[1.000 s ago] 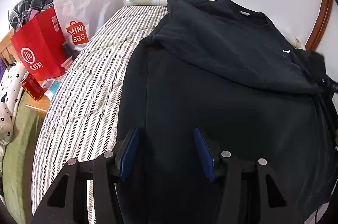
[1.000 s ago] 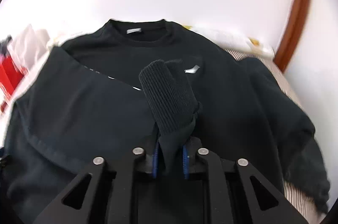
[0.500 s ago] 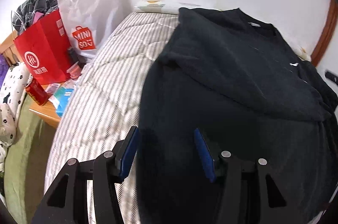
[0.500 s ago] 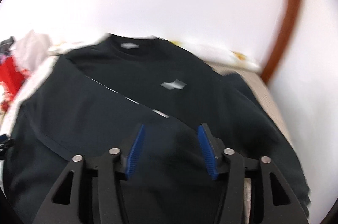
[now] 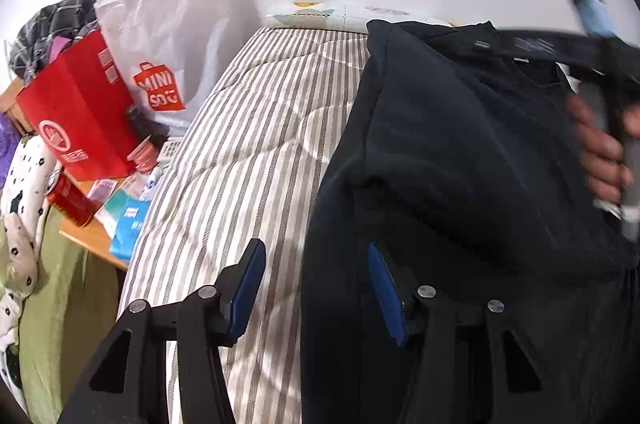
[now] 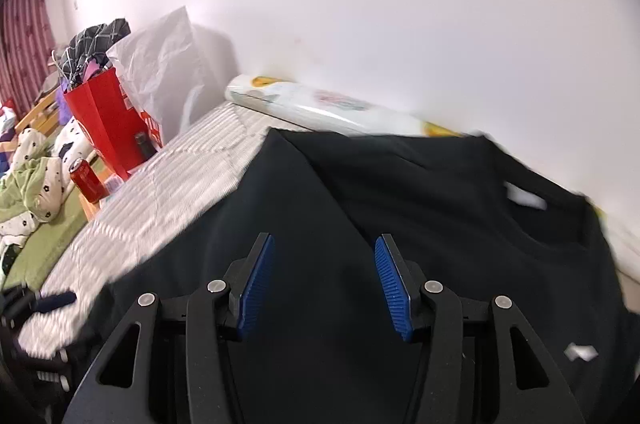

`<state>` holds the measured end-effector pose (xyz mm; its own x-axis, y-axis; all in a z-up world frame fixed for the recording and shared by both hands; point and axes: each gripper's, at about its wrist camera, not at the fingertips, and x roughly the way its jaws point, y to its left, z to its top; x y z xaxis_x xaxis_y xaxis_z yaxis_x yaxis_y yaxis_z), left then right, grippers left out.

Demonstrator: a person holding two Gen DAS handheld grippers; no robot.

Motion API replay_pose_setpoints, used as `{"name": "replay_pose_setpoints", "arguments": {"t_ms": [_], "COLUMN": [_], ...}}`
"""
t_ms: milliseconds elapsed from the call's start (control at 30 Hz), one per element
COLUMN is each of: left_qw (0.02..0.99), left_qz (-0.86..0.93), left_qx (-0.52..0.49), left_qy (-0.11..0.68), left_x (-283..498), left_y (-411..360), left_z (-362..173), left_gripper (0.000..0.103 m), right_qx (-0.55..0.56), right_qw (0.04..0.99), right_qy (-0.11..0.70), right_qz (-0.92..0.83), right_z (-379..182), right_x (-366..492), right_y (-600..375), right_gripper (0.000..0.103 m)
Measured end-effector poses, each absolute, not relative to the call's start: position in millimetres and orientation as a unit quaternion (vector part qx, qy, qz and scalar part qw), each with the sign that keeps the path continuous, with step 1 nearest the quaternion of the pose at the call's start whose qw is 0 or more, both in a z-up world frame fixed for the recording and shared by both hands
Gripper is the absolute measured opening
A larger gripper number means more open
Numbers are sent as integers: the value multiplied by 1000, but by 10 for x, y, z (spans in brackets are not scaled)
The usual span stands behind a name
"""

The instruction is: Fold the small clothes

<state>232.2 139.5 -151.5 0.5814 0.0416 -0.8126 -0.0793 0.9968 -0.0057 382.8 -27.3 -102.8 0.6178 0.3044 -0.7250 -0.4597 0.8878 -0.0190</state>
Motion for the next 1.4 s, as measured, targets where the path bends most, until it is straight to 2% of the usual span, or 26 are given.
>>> {"name": "replay_pose_setpoints", "arguments": {"t_ms": [133, 167, 233, 267, 300, 367, 400, 500, 700, 933, 1000, 1033, 1233, 1267, 1300, 1400], "left_qw": [890, 890, 892, 893, 895, 897, 900, 900, 895, 891, 890, 890, 891, 893, 894, 901], "left_qz": [9, 6, 0, -2, -8, -17, -16, -13, -6, -8, -13, -12, -24, -26, -27, -35], "left_qx": [-19, -15, -8, -6, -3, -10, -11, -33, -60, -66, -72, -75, -99, -98, -93, -73], "left_qy": [456, 456, 452, 450, 446, 442, 436, 434, 443, 449, 450, 450, 443, 439, 437, 427], "left_x": [2496, 2532, 2600, 2619, 2635, 2636, 2614, 2605, 2601, 2549, 2510, 2484, 2319, 2305, 2306, 2365], "left_y": [1361, 1342, 1302, 1288, 1279, 1297, 1312, 1438, 1606, 1630, 1629, 1628, 1574, 1541, 1483, 1335], "left_z": [-1576, -1589, -1600, -1593, -1580, -1565, -1548, -1549, -1574, -1558, -1537, -1526, -1454, -1432, -1406, -1336], "left_gripper": [37, 31, 29, 23, 15, 8, 8, 7, 7, 9, 12, 13, 39, 44, 48, 51], "right_qx": [-84, -77, -65, -58, -49, -39, -38, -54, -75, -82, -84, -84, -83, -79, -74, -70], "right_qw": [881, 878, 871, 866, 860, 850, 851, 862, 860, 859, 867, 871, 896, 899, 902, 905], "right_qy": [397, 401, 414, 422, 432, 446, 440, 405, 416, 422, 411, 407, 401, 401, 402, 414], "right_qz": [244, 251, 259, 260, 267, 278, 286, 300, 288, 279, 269, 262, 174, 155, 139, 68], "right_z": [-1192, -1241, -1336, -1392, -1449, -1511, -1504, -1434, -1632, -1470, -1322, -1267, -967, -945, -929, -931], "right_x": [4306, 4429, 4643, 4753, 4850, 4957, 4978, 4982, 5114, 4953, 4770, 4696, 3985, 3846, 3738, 3307], "right_y": [33, 101, 175, 213, 249, 291, 315, 430, 790, 646, 412, 288, -952, -1204, -1420, -2175], "right_gripper": [52, 52, 51, 42, 26, 14, 11, 10, 10, 22, 37, 39, 48, 53, 57, 59]}}
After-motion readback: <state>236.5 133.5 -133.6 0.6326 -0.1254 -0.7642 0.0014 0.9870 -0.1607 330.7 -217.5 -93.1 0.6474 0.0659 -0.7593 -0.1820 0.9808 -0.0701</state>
